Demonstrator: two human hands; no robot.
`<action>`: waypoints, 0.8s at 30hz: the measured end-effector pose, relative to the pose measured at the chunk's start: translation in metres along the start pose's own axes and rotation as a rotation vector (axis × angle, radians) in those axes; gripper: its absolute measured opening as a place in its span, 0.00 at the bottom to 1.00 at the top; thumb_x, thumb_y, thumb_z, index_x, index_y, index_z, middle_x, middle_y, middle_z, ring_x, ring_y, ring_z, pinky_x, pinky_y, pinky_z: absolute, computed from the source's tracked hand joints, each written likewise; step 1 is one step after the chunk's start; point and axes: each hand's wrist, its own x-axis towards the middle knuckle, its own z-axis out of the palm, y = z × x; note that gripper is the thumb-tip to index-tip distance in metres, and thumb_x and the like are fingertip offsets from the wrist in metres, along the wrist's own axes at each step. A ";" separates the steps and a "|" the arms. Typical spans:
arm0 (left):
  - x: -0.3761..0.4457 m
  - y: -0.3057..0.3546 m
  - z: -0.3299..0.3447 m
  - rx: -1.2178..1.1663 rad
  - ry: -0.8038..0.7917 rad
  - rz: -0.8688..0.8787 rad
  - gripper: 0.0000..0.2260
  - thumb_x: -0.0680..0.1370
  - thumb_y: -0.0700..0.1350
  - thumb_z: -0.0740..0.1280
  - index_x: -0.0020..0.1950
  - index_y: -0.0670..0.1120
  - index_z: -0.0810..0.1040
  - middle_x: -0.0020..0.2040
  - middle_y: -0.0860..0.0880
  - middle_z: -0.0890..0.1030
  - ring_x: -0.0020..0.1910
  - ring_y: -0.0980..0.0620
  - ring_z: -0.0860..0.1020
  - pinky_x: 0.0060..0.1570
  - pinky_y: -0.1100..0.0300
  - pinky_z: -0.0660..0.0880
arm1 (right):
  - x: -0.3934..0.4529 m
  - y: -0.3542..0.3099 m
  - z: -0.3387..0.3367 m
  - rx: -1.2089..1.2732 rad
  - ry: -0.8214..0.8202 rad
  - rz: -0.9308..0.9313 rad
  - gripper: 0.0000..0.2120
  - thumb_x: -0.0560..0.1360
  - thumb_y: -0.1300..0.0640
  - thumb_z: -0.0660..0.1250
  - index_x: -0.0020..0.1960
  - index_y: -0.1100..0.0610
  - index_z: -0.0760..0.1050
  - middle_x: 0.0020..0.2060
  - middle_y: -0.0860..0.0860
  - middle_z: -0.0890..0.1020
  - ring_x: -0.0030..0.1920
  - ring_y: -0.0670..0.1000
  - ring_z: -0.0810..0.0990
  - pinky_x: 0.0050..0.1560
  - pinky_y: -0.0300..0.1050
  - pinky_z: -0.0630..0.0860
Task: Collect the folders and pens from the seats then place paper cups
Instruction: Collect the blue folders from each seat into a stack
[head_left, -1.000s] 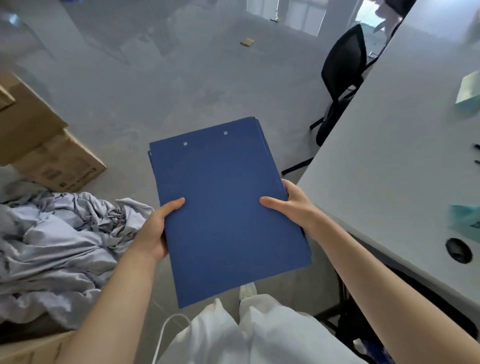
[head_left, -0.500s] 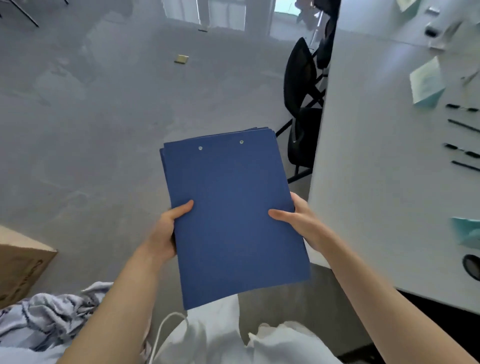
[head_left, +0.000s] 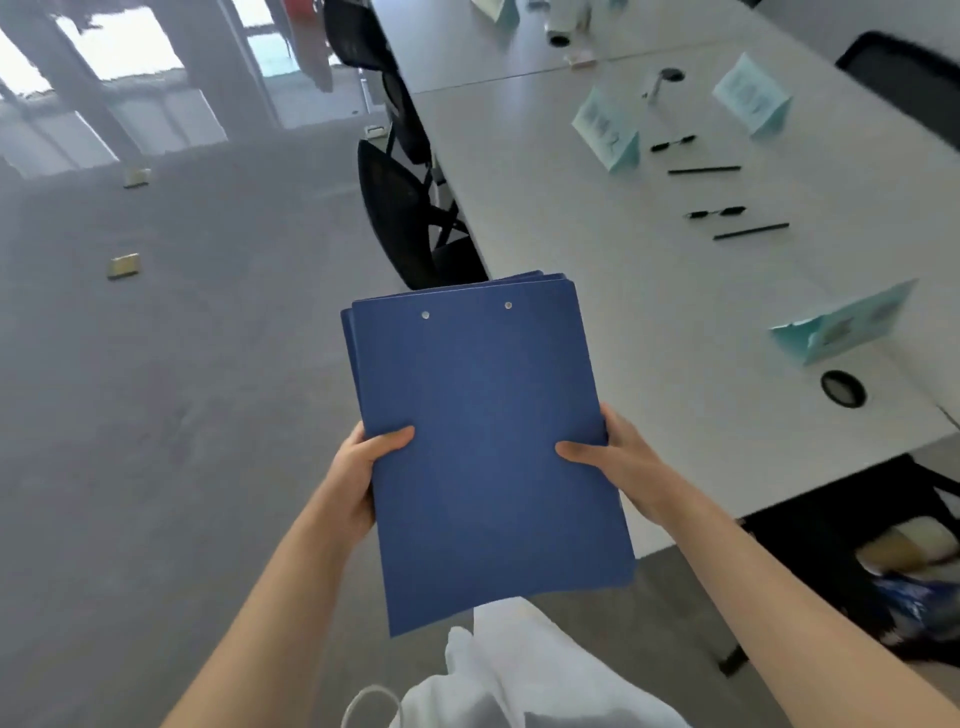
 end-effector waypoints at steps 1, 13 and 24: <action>0.011 0.005 0.008 0.020 -0.024 -0.007 0.25 0.69 0.40 0.73 0.66 0.47 0.75 0.59 0.46 0.83 0.54 0.43 0.83 0.50 0.49 0.80 | 0.002 0.000 -0.007 0.024 0.031 -0.011 0.28 0.69 0.58 0.75 0.67 0.52 0.70 0.60 0.48 0.81 0.58 0.52 0.82 0.60 0.58 0.77; 0.143 0.071 0.128 0.278 -0.259 -0.053 0.27 0.67 0.39 0.73 0.66 0.49 0.74 0.60 0.47 0.83 0.56 0.44 0.82 0.49 0.50 0.80 | 0.056 -0.032 -0.109 0.177 0.288 -0.048 0.31 0.68 0.59 0.75 0.68 0.51 0.67 0.62 0.47 0.79 0.59 0.51 0.81 0.60 0.57 0.78; 0.223 0.094 0.224 0.533 -0.515 0.022 0.29 0.63 0.30 0.72 0.64 0.42 0.75 0.58 0.44 0.83 0.56 0.43 0.82 0.49 0.54 0.80 | 0.062 -0.050 -0.180 0.093 0.531 -0.169 0.33 0.65 0.73 0.72 0.58 0.41 0.72 0.58 0.47 0.80 0.57 0.48 0.81 0.55 0.52 0.81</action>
